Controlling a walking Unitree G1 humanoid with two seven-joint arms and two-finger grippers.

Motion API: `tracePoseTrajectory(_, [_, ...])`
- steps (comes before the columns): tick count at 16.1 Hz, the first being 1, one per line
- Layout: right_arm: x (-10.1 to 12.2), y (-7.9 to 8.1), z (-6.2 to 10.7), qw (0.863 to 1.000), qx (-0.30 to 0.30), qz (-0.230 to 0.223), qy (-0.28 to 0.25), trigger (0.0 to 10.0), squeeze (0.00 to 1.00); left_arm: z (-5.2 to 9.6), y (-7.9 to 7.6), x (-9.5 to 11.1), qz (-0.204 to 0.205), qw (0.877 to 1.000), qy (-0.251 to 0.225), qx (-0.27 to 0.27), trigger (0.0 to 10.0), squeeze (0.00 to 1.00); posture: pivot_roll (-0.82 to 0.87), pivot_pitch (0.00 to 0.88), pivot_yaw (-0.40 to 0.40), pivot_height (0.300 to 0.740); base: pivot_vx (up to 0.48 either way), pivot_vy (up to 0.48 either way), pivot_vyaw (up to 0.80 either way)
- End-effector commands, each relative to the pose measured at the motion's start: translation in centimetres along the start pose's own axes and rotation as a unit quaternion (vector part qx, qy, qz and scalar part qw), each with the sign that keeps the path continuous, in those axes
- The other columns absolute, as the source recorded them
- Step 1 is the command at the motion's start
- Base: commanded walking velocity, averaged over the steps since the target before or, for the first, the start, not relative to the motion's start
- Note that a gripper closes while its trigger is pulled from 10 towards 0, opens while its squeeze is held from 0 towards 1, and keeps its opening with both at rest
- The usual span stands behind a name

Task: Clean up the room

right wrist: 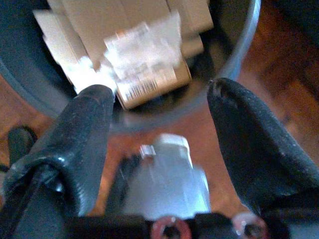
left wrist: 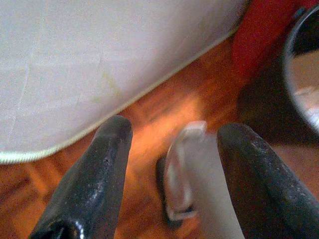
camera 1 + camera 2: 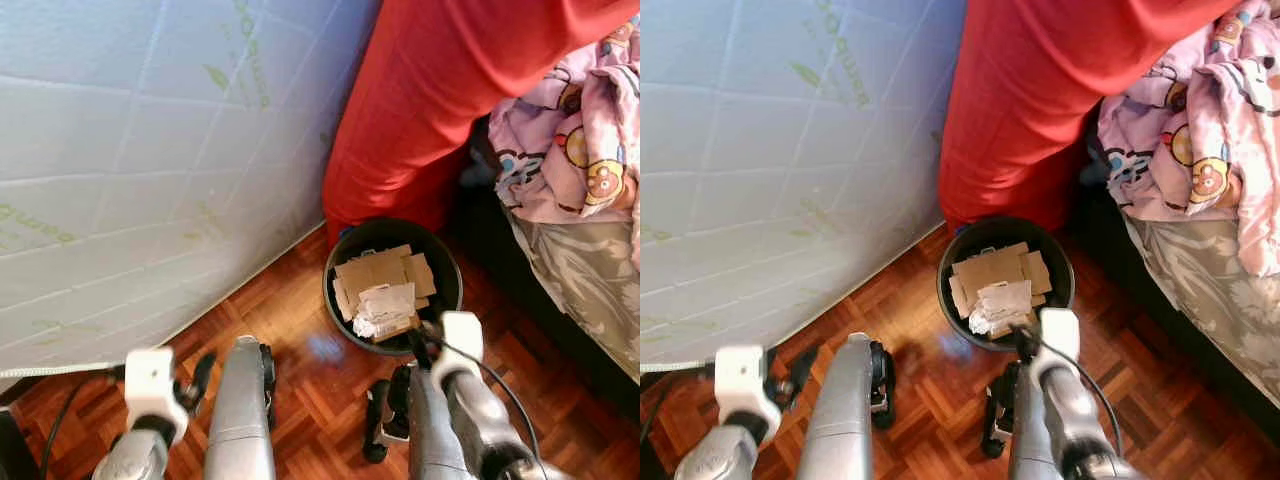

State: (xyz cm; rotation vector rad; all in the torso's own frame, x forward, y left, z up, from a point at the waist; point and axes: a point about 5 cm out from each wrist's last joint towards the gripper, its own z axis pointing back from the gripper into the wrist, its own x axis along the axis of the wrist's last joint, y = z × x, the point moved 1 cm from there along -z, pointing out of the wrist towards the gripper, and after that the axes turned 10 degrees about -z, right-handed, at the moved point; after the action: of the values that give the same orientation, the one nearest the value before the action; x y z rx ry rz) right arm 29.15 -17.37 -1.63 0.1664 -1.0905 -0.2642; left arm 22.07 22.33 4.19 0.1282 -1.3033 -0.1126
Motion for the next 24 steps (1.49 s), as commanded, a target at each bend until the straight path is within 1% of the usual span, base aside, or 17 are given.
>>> tracePoseTrajectory(1, [-2.7, -1.1, 1.2, 0.999, -0.02, -0.018, 0.037, 10.0, 0.0, 0.9, 0.7, -2.8, -0.002, 0.999, 0.052, 0.008, 10.0, 0.0, 0.26, 0.431, 0.005, 0.632, 0.0, 0.0, 0.0])
tracePoseTrajectory(2, [-4.3, -2.2, 2.1, 0.997, -0.043, -0.031, 0.057, 10.0, 0.0, 0.3, 0.4, -4.9, 0.001, 0.996, 0.092, -0.006, 10.0, 0.0, 0.24, 0.356, -0.006, 0.632, 0.0, 0.0, 0.0])
tracePoseTrajectory(3, [-5.3, -3.1, 2.8, 0.995, -0.058, -0.046, 0.067, 10.0, 0.0, 0.2, -0.1, -6.2, -0.014, 0.993, 0.115, -0.021, 10.0, 0.0, 0.23, 0.32, -0.008, 0.632, 0.0, 0.0, 0.0])
tracePoseTrajectory(5, [-6.1, -4.6, 3.7, 0.992, -0.09, -0.058, 0.073, 10.0, 0.0, -1.3, -0.9, -7.5, -0.009, 0.989, 0.145, -0.024, 10.0, 0.0, 0.2, 0.19, -0.015, 0.632, 0.0, 0.0, 0.0])
tracePoseTrajectory(6, [-6.1, -4.7, 3.6, 0.991, -0.091, -0.057, 0.078, 10.0, 0.0, -1.8, -1.1, -7.8, -0.008, 0.988, 0.155, -0.024, 10.0, 0.0, 0.18, 0.148, -0.011, 0.632, 0.0, 0.0, 0.0])
tracePoseTrajectory(7, [-6.2, -4.6, 3.6, 0.991, -0.089, -0.054, 0.082, 10.0, 0.0, -1.9, -1.2, -8.2, -0.009, 0.986, 0.166, -0.026, 10.0, 0.0, 0.18, 0.137, -0.011, 0.632, 0.0, 0.0, 0.0])
tracePoseTrajectory(8, [-6.1, -4.8, 3.6, 0.99, -0.099, -0.061, 0.081, 10.0, 0.0, -2.0, -1.2, -8.8, -0.013, 0.984, 0.175, -0.028, 10.0, 0.0, 0.16, 0.093, -0.006, 0.632, 0.0, 0.0, 0.0])
tracePoseTrajectory(10, [-5.8, -5.1, 3.5, 0.987, -0.115, -0.074, 0.078, 10.0, 0.0, -2.0, -1.0, -9.4, -0.014, 0.981, 0.19, -0.023, 10.0, 0.0, 0.14, 0.054, -0.004, 0.632, 0.0, 0.0, 0.0])
tracePoseTrajectory(11, [-5.8, -5.1, 3.5, 0.987, -0.112, -0.075, 0.082, 10.0, 0.0, -2.0, -1.1, -9.7, -0.015, 0.98, 0.198, -0.022, 10.0, 0.0, 0.14, 0.034, -0.01, 0.632, 0.0, 0.0, 0.0])
tracePoseTrajectory(13, [-6.4, -5.0, 3.7, 0.987, -0.101, -0.058, 0.106, 10.0, 0.0, -1.8, -1.1, -10.3, -0.009, 0.976, 0.215, -0.012, 10.0, 0.0, 0.13, 0.007, -0.02, 0.637, 0.0, 0.0, 0.0])
tracePoseTrajectory(14, [-6.5, -5.0, 3.7, 0.987, -0.1, -0.06, 0.111, 10.0, 0.0, -1.7, -1.1, -10.4, -0.008, 0.976, 0.218, -0.01, 10.0, 0.0, 0.13, 0.004, -0.023, 0.642, 0.0, 0.0, 0.0])
tracePoseTrajectory(17, [-9.4, -6.2, 5.6, 0.975, -0.121, -0.065, 0.177, 10.0, 0.0, -1.1, -1.5, -11.5, 0.011, 0.969, 0.248, 0.004, 10.0, 0.0, 0.13, 0.0, -0.027, 0.672, 0.0, 0.0, 0.0])
tracePoseTrajectory(18, [-9.9, -6.5, 6.1, 0.972, -0.125, -0.069, 0.188, 10.0, 0.0, -0.9, -1.6, -11.7, 0.016, 0.967, 0.254, 0.007, 10.0, 0.0, 0.12, 0.0, -0.02, 0.682, 0.0, 0.0, 0.0])
tracePoseTrajectory(19, [-10.3, -6.7, 6.4, 0.97, -0.128, -0.076, 0.191, 10.0, 0.0, -0.7, -1.6, -12.0, 0.021, 0.965, 0.259, 0.011, 10.0, 0.0, 0.11, 0.0, -0.017, 0.697, 0.0, 0.0, 0.0])
tracePoseTrajectory(20, [-10.3, -6.7, 6.5, 0.97, -0.128, -0.077, 0.191, 10.0, 0.0, -0.6, -1.5, -12.0, 0.024, 0.965, 0.262, 0.013, 10.0, 0.0, 0.1, 0.0, -0.016, 0.702, 0.0, 0.0, 0.0])
tracePoseTrajectory(22, [-10.7, -7.0, 6.8, 0.969, -0.127, -0.078, 0.198, 10.0, 0.0, -0.3, -1.5, -12.4, 0.034, 0.961, 0.272, 0.021, 10.0, 0.0, 0.1, 0.0, -0.016, 0.727, 0.0, 0.0, 0.0])
tracePoseTrajectory(24, [-10.2, -6.8, 6.4, 0.969, -0.129, -0.077, 0.197, 10.0, 0.0, 0.2, -1.4, -12.9, 0.044, 0.958, 0.283, 0.027, 10.0, 0.0, 0.11, 0.0, -0.035, 0.74, 0.0, 0.0, 0.0])
